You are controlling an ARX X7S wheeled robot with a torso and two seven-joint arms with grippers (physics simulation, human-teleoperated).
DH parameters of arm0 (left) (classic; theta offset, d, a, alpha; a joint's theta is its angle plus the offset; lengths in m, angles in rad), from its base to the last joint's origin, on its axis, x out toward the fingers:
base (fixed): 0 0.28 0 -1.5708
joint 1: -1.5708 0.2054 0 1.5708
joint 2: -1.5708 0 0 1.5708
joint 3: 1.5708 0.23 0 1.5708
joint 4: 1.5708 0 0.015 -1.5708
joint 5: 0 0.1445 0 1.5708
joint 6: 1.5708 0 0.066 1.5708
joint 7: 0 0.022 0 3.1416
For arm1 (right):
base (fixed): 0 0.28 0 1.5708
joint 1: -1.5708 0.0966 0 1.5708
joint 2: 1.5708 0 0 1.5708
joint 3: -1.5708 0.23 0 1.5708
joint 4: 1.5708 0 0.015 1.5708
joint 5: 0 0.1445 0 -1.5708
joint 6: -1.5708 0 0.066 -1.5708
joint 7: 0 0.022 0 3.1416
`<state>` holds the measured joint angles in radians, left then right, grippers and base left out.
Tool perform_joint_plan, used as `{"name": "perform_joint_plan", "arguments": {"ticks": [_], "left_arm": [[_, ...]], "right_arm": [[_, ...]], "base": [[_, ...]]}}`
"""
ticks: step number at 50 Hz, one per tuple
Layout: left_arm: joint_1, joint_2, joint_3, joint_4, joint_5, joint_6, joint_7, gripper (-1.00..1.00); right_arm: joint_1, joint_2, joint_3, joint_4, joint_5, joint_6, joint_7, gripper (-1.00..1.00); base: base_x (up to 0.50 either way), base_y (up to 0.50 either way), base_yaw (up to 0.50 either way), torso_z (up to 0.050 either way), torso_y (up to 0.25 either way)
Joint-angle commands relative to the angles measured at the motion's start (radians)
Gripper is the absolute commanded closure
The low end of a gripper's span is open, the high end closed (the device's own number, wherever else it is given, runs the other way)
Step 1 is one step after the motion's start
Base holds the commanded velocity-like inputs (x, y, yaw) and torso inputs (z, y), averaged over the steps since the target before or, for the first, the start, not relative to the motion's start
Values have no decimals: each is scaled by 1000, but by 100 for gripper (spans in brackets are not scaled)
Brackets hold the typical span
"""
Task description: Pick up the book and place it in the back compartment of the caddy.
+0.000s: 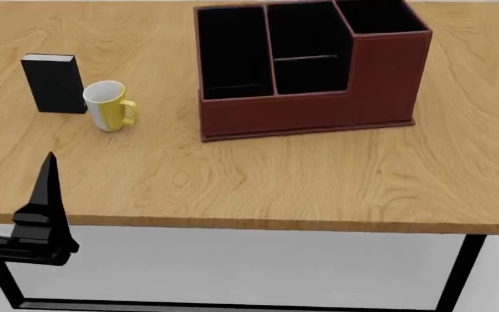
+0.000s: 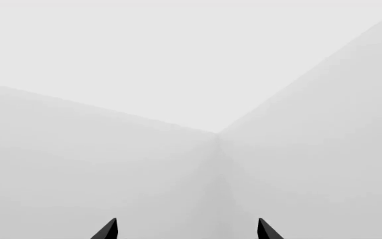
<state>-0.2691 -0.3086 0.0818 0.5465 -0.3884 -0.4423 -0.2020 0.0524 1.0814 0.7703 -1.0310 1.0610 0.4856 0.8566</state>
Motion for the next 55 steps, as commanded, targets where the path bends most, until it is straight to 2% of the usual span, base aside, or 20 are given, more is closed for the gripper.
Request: {"name": "perform_joint_plan", "arguments": {"ticks": [1,55], "left_arm": [[-4,-5,3,2,-6,-3,-5,-100],[-12,-31,28,8,-10,-7,-22,-100]], "right_arm": [[-16,17,-3,3,6,-24,16,-100],[-104,12,45,6,-3,-89,20,-100]], "base": [[473,0,0,0,0],[476,0,0,0,2]]}}
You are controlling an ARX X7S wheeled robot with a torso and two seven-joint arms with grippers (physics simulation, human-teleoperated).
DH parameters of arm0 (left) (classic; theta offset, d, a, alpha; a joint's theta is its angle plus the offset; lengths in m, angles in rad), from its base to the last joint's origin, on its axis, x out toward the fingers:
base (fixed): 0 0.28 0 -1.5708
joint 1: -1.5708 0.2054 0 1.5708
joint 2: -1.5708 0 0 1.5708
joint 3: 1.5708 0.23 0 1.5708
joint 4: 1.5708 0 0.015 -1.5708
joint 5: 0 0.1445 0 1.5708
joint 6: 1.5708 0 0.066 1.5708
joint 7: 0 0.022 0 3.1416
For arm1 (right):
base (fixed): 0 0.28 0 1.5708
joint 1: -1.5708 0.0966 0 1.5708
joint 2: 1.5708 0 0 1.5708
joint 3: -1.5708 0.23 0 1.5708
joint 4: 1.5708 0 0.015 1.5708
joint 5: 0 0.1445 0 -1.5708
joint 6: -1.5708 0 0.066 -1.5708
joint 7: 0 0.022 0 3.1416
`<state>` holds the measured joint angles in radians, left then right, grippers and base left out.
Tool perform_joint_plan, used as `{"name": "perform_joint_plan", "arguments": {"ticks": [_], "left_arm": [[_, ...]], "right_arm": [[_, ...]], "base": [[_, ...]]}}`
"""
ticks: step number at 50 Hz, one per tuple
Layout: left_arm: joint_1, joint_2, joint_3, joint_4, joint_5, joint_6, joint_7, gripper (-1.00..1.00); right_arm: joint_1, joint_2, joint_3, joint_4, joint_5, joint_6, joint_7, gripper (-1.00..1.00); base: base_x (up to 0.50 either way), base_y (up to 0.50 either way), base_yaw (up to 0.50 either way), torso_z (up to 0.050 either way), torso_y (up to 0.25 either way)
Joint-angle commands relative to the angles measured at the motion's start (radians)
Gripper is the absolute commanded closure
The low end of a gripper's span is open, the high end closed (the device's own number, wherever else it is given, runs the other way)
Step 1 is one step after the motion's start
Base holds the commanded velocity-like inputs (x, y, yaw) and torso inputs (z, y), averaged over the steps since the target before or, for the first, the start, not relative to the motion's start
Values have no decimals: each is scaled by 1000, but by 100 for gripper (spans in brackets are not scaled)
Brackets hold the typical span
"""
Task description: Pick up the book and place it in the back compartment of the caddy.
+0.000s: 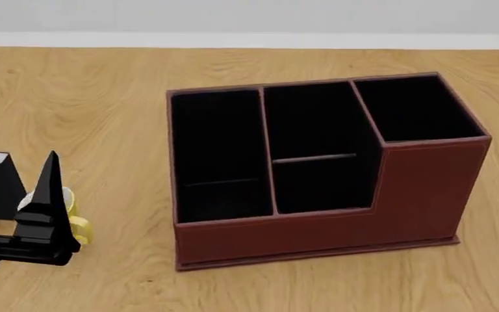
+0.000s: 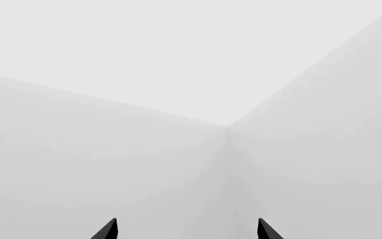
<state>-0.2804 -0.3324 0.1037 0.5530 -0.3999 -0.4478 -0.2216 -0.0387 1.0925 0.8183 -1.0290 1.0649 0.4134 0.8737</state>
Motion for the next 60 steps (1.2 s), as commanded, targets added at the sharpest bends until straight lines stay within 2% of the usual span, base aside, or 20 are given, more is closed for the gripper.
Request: {"name": "perform_joint_plan", "arguments": {"ticks": [1,32,52,60], "left_arm": [[-1,-9,8,2,4,-2,-3,-100],[-17,-4,11,-11,-22,8,-5,-100],[-6,-9,-14,-10,-47,12,-19,-100],[-8,-12,-17,-6,-54,8,-23,-100]], "right_arm": [[-14,1,-3,4,-8,-18,3,-100],[-41,-1,2,13,-22,-42,4,-100],[-51,18,22,5,-7,-48,21,-100],[-55,30,28,2,4,-53,33,-100]], "base": [[477,0,0,0,0],[476,0,0,0,2],[3,0,0,0,1],[0,0,0,0,-185]]}}
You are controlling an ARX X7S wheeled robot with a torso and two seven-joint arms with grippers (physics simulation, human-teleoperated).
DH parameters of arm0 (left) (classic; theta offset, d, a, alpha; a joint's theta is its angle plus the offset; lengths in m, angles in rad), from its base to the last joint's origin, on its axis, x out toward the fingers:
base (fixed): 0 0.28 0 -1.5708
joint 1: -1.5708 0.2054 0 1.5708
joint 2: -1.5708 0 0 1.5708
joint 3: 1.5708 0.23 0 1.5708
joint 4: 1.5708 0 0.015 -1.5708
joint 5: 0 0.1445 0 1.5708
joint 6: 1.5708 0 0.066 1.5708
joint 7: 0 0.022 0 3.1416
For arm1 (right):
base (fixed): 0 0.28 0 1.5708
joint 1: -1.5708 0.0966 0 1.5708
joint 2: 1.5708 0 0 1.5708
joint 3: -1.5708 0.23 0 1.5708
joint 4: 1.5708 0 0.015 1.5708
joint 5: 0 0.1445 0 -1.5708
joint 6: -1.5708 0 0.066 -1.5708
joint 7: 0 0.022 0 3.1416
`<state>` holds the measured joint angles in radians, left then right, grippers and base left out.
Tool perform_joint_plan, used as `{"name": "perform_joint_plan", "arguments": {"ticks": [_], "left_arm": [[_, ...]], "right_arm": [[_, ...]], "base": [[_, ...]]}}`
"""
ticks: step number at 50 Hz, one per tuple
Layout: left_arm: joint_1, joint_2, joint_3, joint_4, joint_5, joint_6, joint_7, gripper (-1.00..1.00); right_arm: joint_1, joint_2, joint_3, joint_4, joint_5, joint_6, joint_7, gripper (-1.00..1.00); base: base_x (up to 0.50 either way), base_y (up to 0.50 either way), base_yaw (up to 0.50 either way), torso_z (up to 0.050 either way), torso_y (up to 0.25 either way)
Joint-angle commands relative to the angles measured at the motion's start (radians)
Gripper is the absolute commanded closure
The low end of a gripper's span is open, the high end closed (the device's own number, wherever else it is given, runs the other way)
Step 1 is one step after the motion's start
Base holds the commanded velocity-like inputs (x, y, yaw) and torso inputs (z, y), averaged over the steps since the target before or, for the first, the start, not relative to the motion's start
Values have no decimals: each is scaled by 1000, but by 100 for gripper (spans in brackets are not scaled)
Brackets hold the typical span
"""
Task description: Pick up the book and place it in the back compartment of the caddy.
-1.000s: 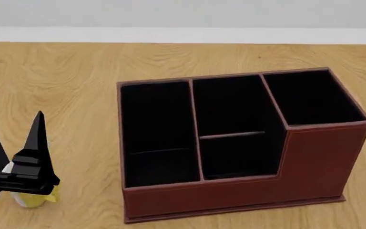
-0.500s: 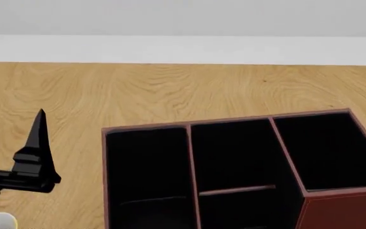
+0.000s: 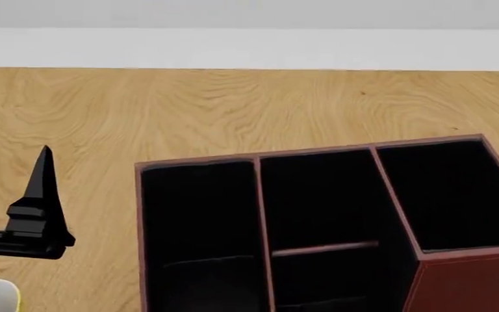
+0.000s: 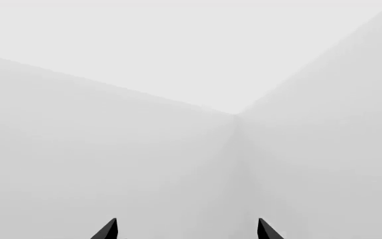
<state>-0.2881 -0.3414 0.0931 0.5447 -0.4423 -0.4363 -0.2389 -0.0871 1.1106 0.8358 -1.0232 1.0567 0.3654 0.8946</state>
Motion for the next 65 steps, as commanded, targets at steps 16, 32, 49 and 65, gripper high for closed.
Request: {"name": "perform_joint_plan", "arguments": {"ticks": [16,32,49,65], "left_arm": [[-5,-8,1,5,-16,-6,-11,-100],[-21,-13,11,14,-19,-23,-23,-100],[-42,-24,7,52,-49,-85,-54,-100],[-95,-25,-58,112,-118,-197,-147,-100]], "right_arm": [[-36,13,47,-6,19,-12,15,-100],[-59,12,72,-7,25,-23,17,-100],[-94,-12,83,-6,2,-43,-1,-100],[-116,-5,93,-8,2,-56,7,-100]], "base": [[-1,0,0,0,-203],[-1,0,0,0,-123],[0,0,0,0,0],[0,0,0,0,0]]}}
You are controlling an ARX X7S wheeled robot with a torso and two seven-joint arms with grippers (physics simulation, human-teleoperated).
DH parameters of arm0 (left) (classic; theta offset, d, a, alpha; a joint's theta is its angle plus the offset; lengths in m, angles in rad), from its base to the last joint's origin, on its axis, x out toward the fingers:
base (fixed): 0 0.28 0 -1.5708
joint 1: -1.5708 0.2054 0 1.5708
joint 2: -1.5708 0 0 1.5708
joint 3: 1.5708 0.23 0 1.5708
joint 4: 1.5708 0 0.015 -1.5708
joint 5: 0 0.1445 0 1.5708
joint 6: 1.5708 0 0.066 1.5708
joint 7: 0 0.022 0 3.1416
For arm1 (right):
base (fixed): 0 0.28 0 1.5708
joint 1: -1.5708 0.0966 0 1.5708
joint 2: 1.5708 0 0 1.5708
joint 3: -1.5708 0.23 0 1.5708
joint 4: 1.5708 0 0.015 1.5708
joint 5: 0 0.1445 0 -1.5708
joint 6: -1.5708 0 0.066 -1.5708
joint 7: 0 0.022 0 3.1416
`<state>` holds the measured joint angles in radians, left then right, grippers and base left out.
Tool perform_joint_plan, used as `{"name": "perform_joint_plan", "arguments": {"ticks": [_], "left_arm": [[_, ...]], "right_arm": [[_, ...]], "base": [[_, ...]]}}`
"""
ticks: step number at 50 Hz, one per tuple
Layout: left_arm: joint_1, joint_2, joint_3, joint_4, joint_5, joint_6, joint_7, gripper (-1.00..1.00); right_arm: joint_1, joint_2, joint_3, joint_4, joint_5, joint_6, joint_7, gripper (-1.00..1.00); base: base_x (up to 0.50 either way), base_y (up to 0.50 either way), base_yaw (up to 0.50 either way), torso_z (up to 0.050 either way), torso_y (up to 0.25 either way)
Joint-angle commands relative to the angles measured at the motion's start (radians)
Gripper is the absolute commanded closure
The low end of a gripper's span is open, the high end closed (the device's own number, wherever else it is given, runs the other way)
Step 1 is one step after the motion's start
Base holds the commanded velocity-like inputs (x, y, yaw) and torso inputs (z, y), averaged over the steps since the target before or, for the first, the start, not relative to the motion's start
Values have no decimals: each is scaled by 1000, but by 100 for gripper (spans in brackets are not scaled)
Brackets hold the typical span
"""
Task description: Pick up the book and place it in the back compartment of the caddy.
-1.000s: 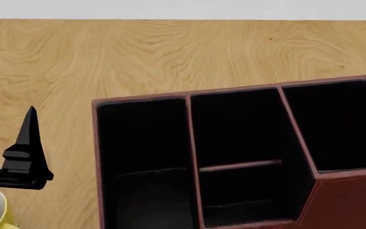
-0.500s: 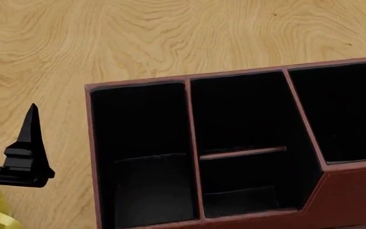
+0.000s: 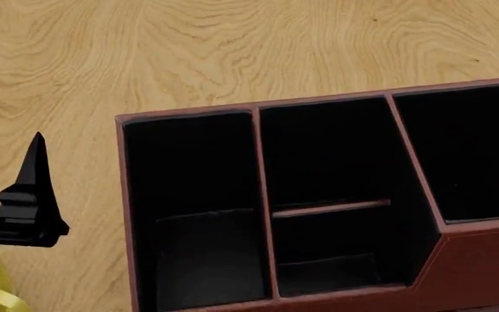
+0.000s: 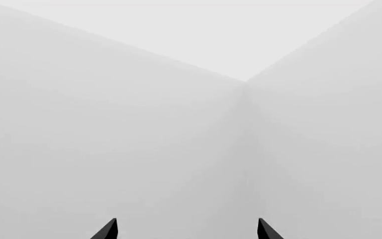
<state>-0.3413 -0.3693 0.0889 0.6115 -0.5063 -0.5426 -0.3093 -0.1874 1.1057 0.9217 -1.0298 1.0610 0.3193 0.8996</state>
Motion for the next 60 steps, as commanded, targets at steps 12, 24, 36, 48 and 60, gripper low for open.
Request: {"name": "perform_joint_plan", "arguments": {"ticks": [12,24,36,48,60], "left_arm": [[-131,3,-110,96,-72,-244,-241,-100],[-201,51,-176,97,-87,-399,-411,-100],[-238,83,-234,58,-85,-458,-503,-100],[-256,122,-311,29,-87,-501,-595,-100],[-261,120,-336,26,-78,-523,-642,-100]], "right_arm": [[-31,5,16,1,0,-20,10,-100],[-46,1,18,5,-10,-33,5,-100],[-57,-13,11,11,-26,-48,-7,-100],[-76,-33,25,8,-34,-53,-18,-100],[-83,-36,21,11,-39,-65,-18,-100]], "base": [[0,0,0,0,0],[0,0,0,0,0],[0,0,0,0,0],[0,0,0,0,0],[0,0,0,0,0]]}}
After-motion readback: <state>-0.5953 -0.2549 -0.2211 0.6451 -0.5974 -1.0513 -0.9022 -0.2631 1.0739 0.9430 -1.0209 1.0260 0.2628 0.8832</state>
